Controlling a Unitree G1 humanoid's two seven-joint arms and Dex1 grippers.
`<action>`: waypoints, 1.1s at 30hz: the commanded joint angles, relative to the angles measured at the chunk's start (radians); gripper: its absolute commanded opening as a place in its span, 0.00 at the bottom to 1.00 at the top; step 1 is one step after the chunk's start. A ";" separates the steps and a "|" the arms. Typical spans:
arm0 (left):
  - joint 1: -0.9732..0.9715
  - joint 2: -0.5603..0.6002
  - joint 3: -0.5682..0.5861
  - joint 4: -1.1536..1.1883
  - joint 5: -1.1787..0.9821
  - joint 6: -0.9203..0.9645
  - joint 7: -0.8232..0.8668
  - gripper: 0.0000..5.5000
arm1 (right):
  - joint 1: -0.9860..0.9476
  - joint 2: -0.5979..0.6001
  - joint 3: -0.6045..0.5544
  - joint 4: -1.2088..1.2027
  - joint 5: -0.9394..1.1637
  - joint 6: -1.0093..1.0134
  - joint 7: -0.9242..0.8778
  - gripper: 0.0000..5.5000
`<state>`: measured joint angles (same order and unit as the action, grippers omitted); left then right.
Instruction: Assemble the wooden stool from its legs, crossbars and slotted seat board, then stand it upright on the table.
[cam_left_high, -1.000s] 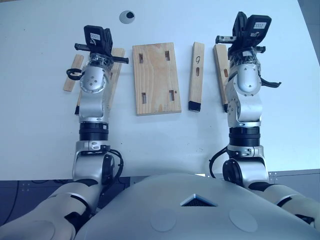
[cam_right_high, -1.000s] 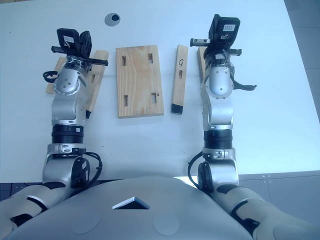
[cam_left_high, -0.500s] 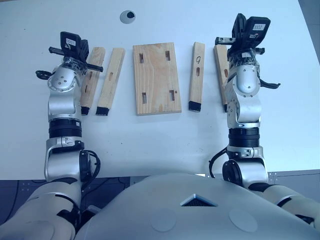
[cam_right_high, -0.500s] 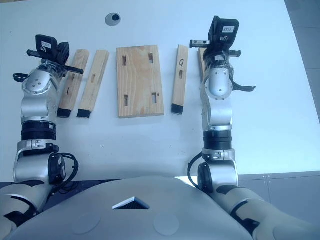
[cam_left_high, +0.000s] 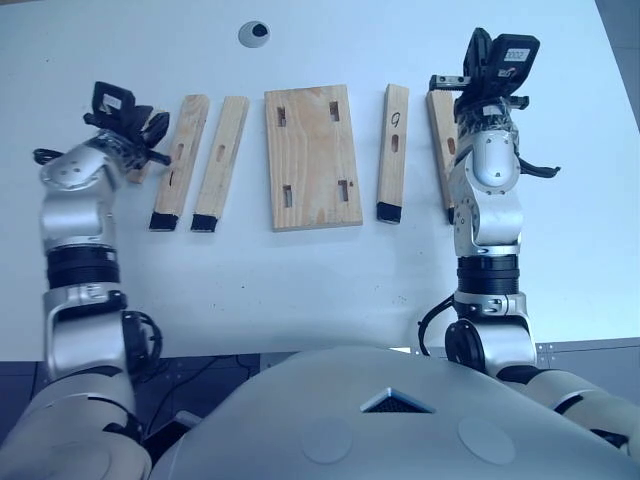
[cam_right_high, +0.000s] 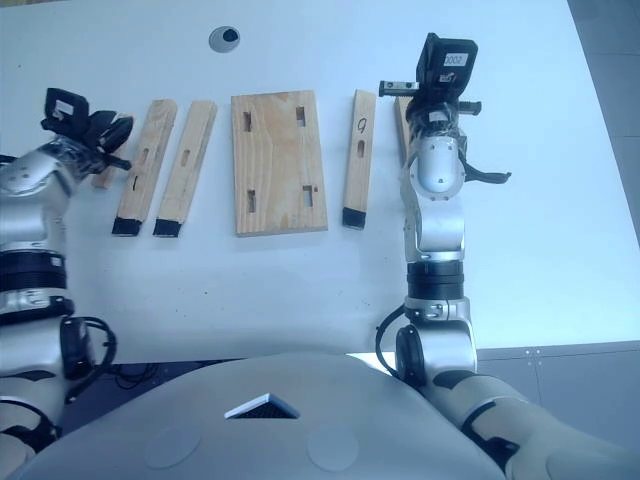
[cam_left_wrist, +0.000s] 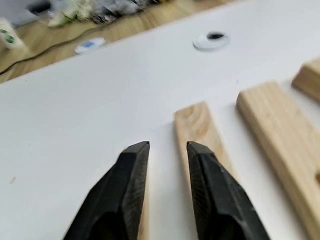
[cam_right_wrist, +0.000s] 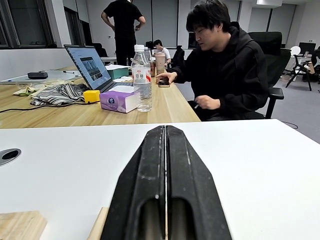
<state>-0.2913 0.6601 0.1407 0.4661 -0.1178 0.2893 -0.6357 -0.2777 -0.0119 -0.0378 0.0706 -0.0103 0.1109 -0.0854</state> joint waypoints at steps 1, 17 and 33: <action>0.029 0.073 -0.014 0.129 0.023 -0.022 -0.079 0.36 | 0.005 0.004 0.000 -0.006 -0.006 -0.008 -0.006 0.00; -0.021 0.110 0.001 0.340 -0.013 -0.116 -0.196 0.40 | -0.002 0.000 -0.001 0.002 -0.001 -0.003 -0.001 0.00; -0.025 0.131 -0.035 0.518 0.039 -0.167 -0.242 0.40 | -0.004 0.003 -0.002 0.009 0.005 0.002 0.001 0.00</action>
<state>-0.3468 0.8086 0.1231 0.9491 -0.1005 0.1054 -0.8775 -0.2757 -0.0102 -0.0374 0.0776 -0.0087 0.1111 -0.0899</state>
